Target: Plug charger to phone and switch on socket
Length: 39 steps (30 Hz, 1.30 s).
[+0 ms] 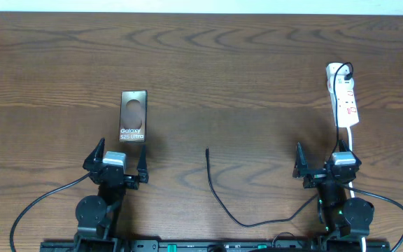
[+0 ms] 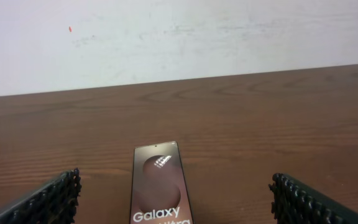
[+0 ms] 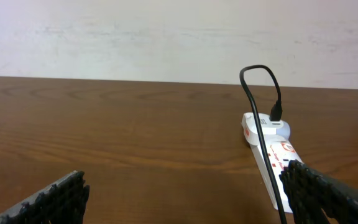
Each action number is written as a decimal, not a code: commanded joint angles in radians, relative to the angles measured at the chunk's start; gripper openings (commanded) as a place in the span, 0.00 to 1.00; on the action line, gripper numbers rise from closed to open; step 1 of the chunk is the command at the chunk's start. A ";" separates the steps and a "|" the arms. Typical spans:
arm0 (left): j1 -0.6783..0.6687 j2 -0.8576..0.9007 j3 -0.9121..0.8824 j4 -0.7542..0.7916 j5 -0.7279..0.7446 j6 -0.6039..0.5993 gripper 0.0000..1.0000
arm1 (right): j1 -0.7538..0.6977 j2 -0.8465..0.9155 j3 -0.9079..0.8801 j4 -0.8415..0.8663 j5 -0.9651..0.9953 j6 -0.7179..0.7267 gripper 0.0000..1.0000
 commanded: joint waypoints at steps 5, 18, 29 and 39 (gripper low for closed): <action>-0.003 0.000 0.039 -0.039 0.013 0.013 0.96 | 0.008 -0.009 -0.002 -0.005 0.012 -0.008 0.99; -0.003 0.644 0.711 -0.232 0.071 0.006 0.96 | 0.008 -0.009 -0.002 -0.005 0.012 -0.009 0.99; 0.036 1.491 1.770 -1.017 0.074 0.008 0.96 | 0.008 -0.009 -0.002 -0.005 0.012 -0.008 0.99; 0.040 1.846 1.942 -1.134 0.070 0.011 0.96 | 0.008 -0.009 -0.002 -0.005 0.012 -0.008 0.99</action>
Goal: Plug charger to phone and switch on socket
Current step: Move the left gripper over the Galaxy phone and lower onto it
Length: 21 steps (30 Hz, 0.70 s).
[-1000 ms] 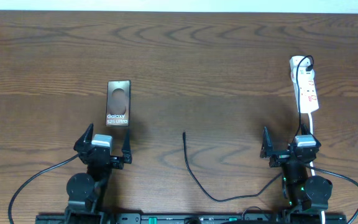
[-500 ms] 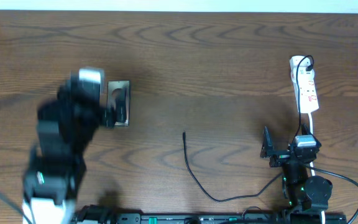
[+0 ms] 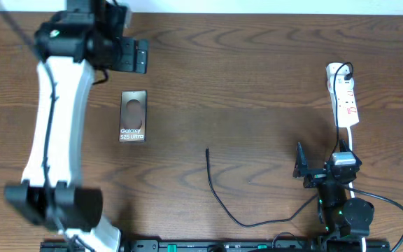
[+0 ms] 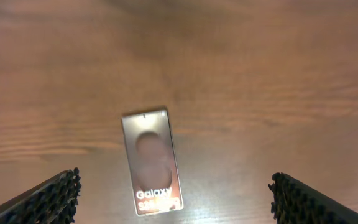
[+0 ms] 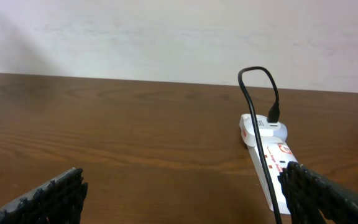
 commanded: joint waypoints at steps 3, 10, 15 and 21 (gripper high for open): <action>0.005 0.092 0.021 -0.018 0.001 0.011 0.96 | 0.008 -0.006 -0.002 -0.004 0.008 -0.008 0.99; 0.005 0.134 0.013 -0.018 -0.003 0.011 0.53 | 0.008 -0.006 -0.002 -0.004 0.008 -0.008 0.99; 0.005 0.134 0.013 -0.019 -0.003 0.011 1.00 | 0.008 -0.006 -0.002 -0.004 0.008 -0.008 0.99; 0.005 0.134 -0.007 -0.029 -0.031 0.010 1.00 | 0.008 -0.006 -0.002 -0.004 0.008 -0.008 0.99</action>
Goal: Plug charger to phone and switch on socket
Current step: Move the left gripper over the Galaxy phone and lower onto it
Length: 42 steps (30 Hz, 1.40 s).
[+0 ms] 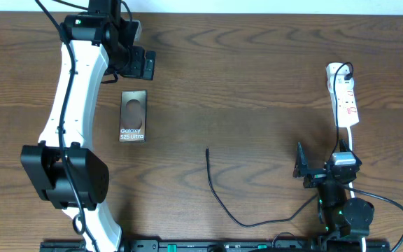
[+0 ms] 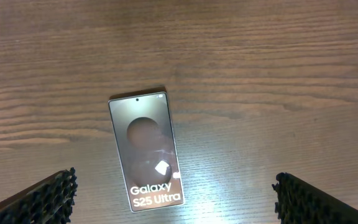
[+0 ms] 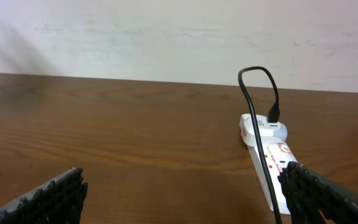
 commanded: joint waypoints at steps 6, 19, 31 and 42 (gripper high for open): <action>0.005 0.003 -0.090 -0.004 -0.101 -0.076 1.00 | 0.008 -0.006 -0.002 -0.004 0.008 -0.008 0.99; 0.007 0.003 -0.345 0.187 -0.145 -0.175 1.00 | 0.008 -0.006 -0.002 -0.004 0.008 -0.008 0.99; 0.021 0.003 -0.448 0.260 -0.163 -0.216 0.99 | 0.008 -0.006 -0.002 -0.004 0.008 -0.008 0.99; 0.021 0.003 -0.515 0.332 -0.159 -0.146 0.98 | 0.008 -0.006 -0.002 -0.004 0.008 -0.008 0.99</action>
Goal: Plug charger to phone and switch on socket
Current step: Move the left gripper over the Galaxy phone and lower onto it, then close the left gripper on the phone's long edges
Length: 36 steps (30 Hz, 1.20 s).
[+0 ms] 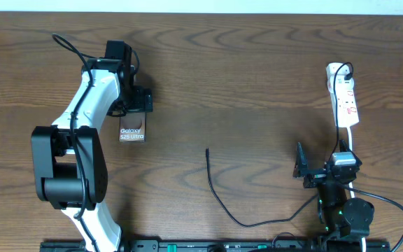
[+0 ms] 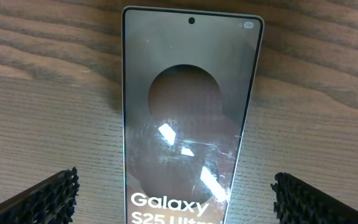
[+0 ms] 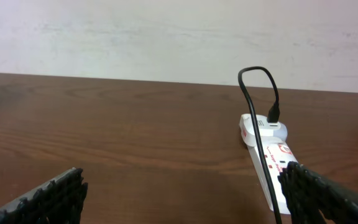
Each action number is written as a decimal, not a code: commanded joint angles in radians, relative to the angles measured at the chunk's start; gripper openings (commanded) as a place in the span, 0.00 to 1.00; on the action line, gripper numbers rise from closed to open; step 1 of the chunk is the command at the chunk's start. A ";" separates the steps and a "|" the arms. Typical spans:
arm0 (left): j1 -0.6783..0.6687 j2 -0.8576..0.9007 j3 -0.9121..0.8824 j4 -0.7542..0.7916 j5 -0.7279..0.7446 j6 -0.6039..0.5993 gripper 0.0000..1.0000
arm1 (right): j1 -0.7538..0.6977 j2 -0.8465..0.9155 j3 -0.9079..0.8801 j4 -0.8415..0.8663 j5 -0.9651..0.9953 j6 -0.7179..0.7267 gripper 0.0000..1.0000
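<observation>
The phone (image 1: 132, 131) lies face up on the table's left side, its screen reading "Galaxy S25 Ultra". My left gripper (image 1: 134, 105) is open low over the phone's far half. In the left wrist view the phone (image 2: 188, 118) fills the middle, with the fingers (image 2: 45, 199) on either side of it. The black charger cable's loose end (image 1: 208, 150) lies mid-table. The white socket strip (image 1: 343, 94) lies at the right, with the cable's plug (image 3: 275, 115) in its far end. My right gripper (image 1: 325, 168) rests open near the front edge, facing the strip (image 3: 267, 155).
The black cable (image 1: 229, 210) curves from mid-table toward the front edge and the right arm's base. The strip's own lead (image 1: 348, 143) runs along the right side past the right gripper. A pale wall (image 3: 166, 37) stands behind the table's far edge.
My left gripper was higher and beyond the phone's far end. Now it is lower and right over the phone, which fills its view. The right arm, cable and strip are unchanged.
Both grippers first rested open at the front edge, the left one just behind the phone. The left arm then stood stretched out high beyond the phone, then looked down on it, and now hangs low over it, still open.
</observation>
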 commanded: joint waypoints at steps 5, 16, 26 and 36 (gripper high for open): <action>0.004 0.003 -0.015 -0.003 -0.009 0.064 0.98 | 0.008 -0.006 -0.002 -0.004 0.008 -0.008 0.99; 0.004 0.014 -0.018 0.001 -0.009 0.070 0.98 | 0.008 -0.006 -0.002 -0.004 0.008 -0.008 0.99; 0.004 0.108 -0.018 0.005 -0.005 0.070 0.98 | 0.008 -0.006 -0.002 -0.004 0.008 -0.008 0.99; 0.004 0.122 -0.018 0.027 -0.005 0.070 0.98 | 0.008 -0.006 -0.002 -0.004 0.008 -0.008 0.99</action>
